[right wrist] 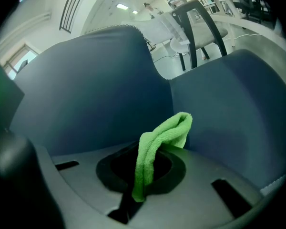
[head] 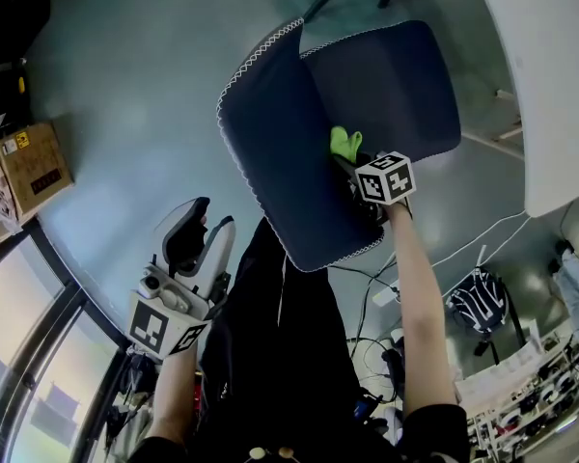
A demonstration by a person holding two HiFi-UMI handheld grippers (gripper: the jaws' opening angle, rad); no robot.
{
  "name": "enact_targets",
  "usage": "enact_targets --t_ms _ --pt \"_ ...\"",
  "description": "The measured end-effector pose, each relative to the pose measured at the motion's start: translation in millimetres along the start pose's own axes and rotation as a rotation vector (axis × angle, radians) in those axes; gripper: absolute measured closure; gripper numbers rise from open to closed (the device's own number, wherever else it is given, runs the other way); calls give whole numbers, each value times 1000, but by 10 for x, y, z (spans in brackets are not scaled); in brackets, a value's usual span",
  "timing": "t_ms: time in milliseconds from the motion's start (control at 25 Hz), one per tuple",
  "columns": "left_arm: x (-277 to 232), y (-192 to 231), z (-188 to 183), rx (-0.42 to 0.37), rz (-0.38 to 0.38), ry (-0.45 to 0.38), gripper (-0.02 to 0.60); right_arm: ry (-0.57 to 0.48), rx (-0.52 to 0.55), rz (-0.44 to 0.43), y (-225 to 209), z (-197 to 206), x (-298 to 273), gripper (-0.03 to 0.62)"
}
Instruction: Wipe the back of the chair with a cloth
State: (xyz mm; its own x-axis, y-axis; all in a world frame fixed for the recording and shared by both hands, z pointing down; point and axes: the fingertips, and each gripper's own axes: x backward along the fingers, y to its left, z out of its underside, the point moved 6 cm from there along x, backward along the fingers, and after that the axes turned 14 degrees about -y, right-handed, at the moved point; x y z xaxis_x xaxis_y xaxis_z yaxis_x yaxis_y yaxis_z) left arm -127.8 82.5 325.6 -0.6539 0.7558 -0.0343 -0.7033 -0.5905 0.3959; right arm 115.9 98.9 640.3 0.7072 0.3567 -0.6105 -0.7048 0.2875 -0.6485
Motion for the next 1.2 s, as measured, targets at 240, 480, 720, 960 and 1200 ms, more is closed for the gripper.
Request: enact_targets --t_ms 240,480,720,960,1200 --pt "-137 -58 -14 -61 75 56 577 63 -3 -46 -3 101 52 574" --pt "-278 -179 -15 -92 132 92 577 203 66 -101 6 281 158 574" --pt "-315 -288 38 -61 112 76 577 243 -16 -132 -77 490 283 574" --pt "-312 -359 11 -85 116 75 577 292 -56 -108 -153 721 471 574" --pt "-282 -465 -83 -86 153 37 577 92 2 18 -157 520 821 574"
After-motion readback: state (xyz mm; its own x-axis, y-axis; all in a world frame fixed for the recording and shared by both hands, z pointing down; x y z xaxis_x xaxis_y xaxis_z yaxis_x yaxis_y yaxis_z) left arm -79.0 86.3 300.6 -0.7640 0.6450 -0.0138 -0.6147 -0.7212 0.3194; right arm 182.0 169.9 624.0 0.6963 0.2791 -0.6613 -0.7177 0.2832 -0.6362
